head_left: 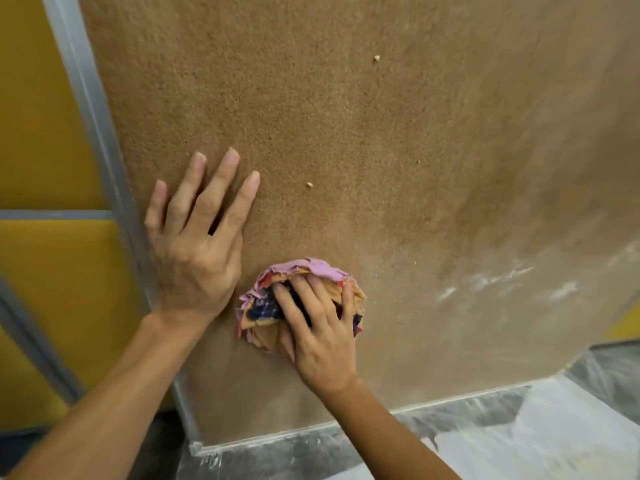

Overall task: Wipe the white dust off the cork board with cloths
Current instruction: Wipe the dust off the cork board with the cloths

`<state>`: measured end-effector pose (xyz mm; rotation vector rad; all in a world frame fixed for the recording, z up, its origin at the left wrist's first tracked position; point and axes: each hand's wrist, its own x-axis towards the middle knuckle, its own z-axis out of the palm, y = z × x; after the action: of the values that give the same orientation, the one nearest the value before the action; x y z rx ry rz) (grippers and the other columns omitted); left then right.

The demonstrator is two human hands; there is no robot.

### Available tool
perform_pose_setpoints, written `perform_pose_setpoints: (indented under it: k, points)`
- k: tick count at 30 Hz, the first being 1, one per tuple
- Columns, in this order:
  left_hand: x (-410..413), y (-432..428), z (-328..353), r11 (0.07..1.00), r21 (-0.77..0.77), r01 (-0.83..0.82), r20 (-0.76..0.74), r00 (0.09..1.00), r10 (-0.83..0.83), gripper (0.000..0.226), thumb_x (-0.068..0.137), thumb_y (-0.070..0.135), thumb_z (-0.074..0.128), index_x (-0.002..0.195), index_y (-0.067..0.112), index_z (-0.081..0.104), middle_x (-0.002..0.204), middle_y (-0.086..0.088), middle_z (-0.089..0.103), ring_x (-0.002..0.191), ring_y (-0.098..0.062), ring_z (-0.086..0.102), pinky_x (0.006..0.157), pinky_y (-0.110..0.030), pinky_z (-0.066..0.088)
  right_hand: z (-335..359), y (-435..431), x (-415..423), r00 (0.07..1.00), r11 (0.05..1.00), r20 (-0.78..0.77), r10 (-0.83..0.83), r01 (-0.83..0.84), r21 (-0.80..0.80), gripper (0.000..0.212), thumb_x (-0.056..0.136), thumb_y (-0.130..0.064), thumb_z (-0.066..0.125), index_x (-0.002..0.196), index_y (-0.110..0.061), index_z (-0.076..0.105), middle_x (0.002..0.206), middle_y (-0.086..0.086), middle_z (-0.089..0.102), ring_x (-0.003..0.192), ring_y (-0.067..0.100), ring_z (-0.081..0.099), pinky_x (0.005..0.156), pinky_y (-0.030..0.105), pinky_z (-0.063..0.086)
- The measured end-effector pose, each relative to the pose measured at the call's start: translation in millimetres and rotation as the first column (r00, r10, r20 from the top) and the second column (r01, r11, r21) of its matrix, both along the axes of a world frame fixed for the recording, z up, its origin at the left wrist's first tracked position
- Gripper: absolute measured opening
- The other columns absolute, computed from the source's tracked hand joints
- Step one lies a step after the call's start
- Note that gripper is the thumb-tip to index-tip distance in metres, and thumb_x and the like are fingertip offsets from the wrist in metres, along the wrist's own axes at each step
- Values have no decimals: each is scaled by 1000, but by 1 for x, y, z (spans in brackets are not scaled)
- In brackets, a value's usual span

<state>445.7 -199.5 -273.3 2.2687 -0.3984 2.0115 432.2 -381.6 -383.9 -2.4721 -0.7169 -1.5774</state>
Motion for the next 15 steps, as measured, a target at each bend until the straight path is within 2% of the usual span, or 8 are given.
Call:
perform_pose_setpoints:
  k: [2, 3, 4, 6, 8, 11, 13, 15]
  points:
    - [-1, -3, -5, 1000, 12, -17, -26, 1000, 17, 49, 105, 17, 55, 154, 21, 45, 162, 0, 35, 153, -26, 29, 121, -51, 20, 12, -11, -2, 1000, 996, 15, 24, -23, -89, 60, 98, -29, 59, 153, -25, 37, 164, -5, 21, 156, 12, 18, 125, 57, 10]
    - [-3, -6, -10, 1000, 23, -16, -47, 999, 17, 49, 106, 20, 53, 154, 20, 44, 163, 0, 34, 154, -26, 27, 121, -52, 19, 27, -13, -2, 999, 996, 29, 41, -39, -78, 63, 97, -30, 64, 154, -24, 37, 164, -5, 23, 156, 12, 18, 124, 58, 10]
    - [-4, -9, -16, 1000, 27, -16, -64, 998, 18, 48, 107, 23, 51, 155, 20, 43, 163, 0, 33, 154, -27, 27, 122, -53, 19, 47, -13, 0, 997, 998, 60, 57, -56, -16, 63, 97, -32, 65, 153, -22, 39, 163, -4, 28, 155, 13, 21, 124, 59, 10]
    - [-7, -18, -25, 999, 4, -37, -95, 995, 37, 47, 110, 28, 44, 156, 19, 41, 163, -1, 32, 155, -27, 24, 123, -53, 17, 86, -8, 11, 988, 982, 142, 65, -89, 169, 53, 100, -34, 56, 150, -21, 44, 158, -1, 37, 153, 15, 27, 123, 60, 15]
    - [-7, -27, -29, 997, -45, -67, -132, 989, 60, 47, 111, 30, 38, 157, 18, 39, 164, -1, 30, 156, -26, 20, 124, -53, 15, 95, -11, 17, 984, 966, 157, 89, -123, 226, 50, 101, -32, 47, 150, -22, 44, 158, 0, 39, 153, 16, 28, 123, 58, 19]
    - [-9, -41, -30, 990, -89, -108, -166, 982, 92, 51, 110, 31, 44, 158, 15, 35, 165, -2, 25, 157, -24, 13, 125, -54, 15, 34, -51, 11, 995, 996, 49, 89, -88, -27, 51, 105, -33, 40, 156, -25, 36, 168, -4, 21, 156, 13, 19, 125, 54, 13]
    - [-7, -45, -34, 985, -98, -143, -185, 975, 123, 57, 109, 34, 49, 159, 14, 32, 166, -3, 23, 157, -26, 12, 125, -55, 16, -5, -85, 3, 999, 976, -22, 39, -43, -215, 61, 103, -28, 51, 160, -26, 28, 171, -8, 8, 156, 12, 14, 125, 55, 10]
    - [-5, -47, -37, 980, -100, -170, -189, 971, 149, 61, 108, 38, 49, 160, 13, 29, 166, -5, 23, 157, -27, 13, 125, -56, 15, 3, -101, 3, 999, 962, -24, 37, -42, -271, 76, 96, -28, 68, 160, -27, 27, 170, -8, 13, 157, 13, 13, 124, 59, 10]
